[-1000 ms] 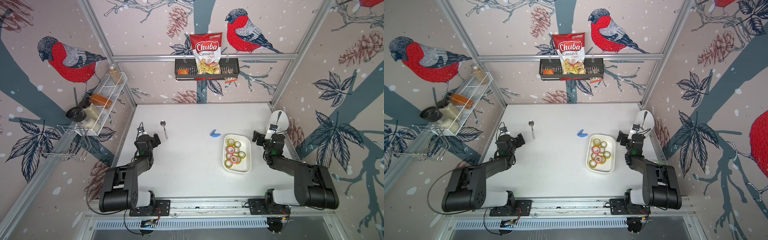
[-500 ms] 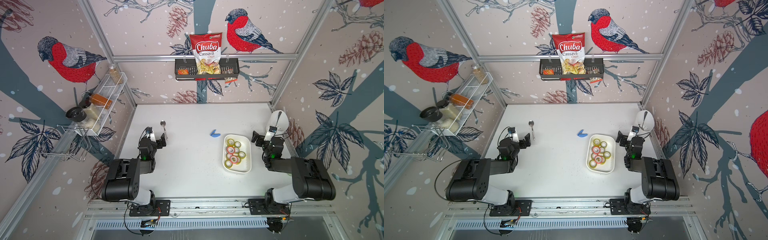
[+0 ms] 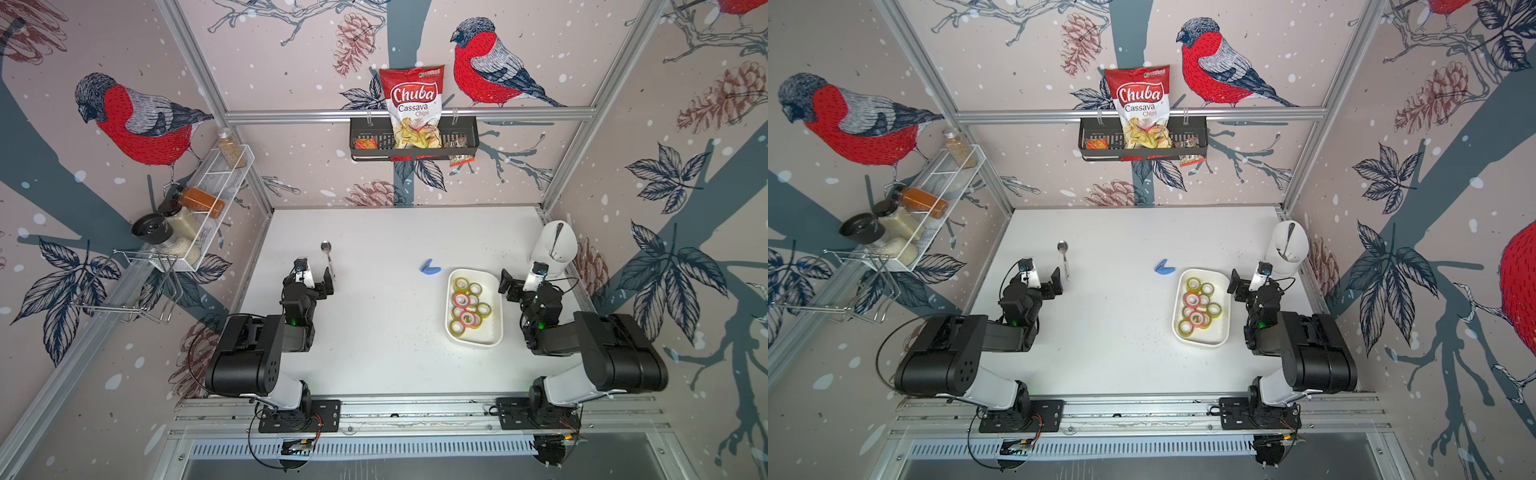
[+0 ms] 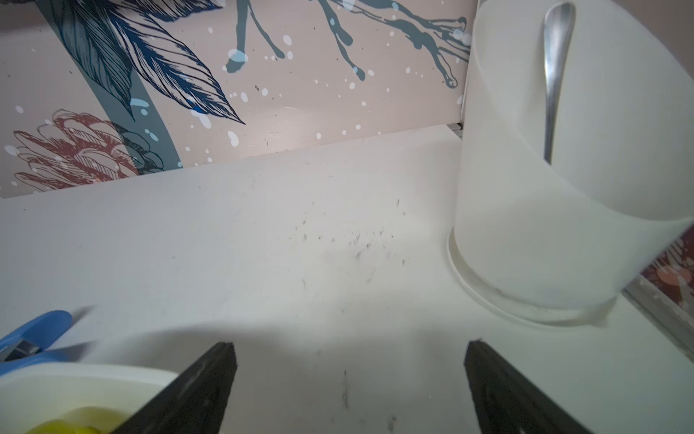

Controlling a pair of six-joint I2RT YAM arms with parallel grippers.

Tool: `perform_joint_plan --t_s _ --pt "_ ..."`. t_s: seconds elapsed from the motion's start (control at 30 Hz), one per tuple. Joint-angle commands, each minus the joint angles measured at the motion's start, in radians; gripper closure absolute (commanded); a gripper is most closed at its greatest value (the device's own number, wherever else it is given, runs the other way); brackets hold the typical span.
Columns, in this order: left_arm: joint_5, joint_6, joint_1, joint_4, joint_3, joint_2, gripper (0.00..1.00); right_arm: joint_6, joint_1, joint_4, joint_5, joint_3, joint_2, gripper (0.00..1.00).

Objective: Put the transparent tape into the storage box
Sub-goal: Reset both arms

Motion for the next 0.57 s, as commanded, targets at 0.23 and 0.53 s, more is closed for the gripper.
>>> perform_joint_plan --t_s 0.23,0.53 --pt "-0.031 0.016 -0.009 0.055 -0.001 0.001 0.03 -0.019 0.032 0.050 0.119 0.034 -0.008 0.00" --pt "-0.035 0.017 -0.012 0.056 0.001 0.001 0.03 -0.019 0.033 0.043 0.122 0.037 -0.010 0.00"
